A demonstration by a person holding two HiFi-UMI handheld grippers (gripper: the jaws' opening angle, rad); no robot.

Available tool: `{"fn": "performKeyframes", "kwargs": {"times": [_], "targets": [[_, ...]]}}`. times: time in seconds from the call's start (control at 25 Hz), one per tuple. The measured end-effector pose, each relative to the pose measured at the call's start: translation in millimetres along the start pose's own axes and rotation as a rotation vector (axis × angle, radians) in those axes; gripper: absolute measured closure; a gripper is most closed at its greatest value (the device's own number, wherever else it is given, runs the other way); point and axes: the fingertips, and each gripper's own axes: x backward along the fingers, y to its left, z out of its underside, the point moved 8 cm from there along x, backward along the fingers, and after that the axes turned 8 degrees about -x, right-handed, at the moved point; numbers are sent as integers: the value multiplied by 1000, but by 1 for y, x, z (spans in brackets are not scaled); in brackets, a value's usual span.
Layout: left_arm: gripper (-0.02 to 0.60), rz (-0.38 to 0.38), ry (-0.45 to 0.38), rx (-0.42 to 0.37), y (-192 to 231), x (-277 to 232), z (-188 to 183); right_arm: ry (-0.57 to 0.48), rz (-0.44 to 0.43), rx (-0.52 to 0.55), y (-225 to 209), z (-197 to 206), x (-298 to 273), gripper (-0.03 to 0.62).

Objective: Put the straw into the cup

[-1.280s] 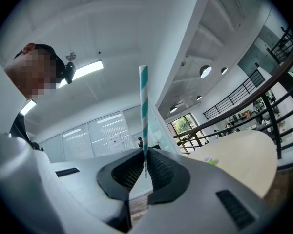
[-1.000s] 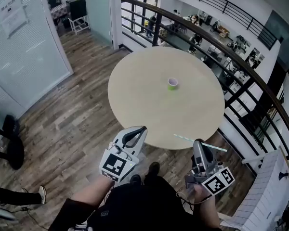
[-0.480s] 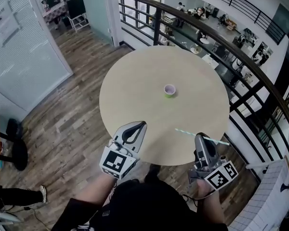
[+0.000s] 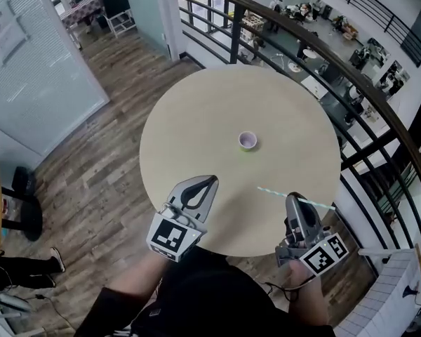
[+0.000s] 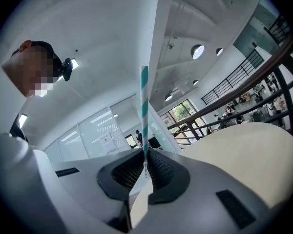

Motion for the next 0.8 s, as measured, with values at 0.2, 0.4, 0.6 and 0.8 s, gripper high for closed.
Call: {"fn": "performKeyframes", "kwargs": {"times": [0.2, 0.4, 0.6, 0.8], "targets": [[577, 0, 0, 19, 25, -35, 14, 19, 23, -5, -24, -7, -36, 557], [577, 23, 45, 37, 47, -65, 33, 43, 54, -3, -51, -9, -74, 557], [577, 36, 75, 56, 67, -93, 60, 76, 106, -9, -89, -2, -106, 557], [577, 55, 109, 77, 84, -118, 92, 109, 148, -5, -124, 8, -145, 557]]}}
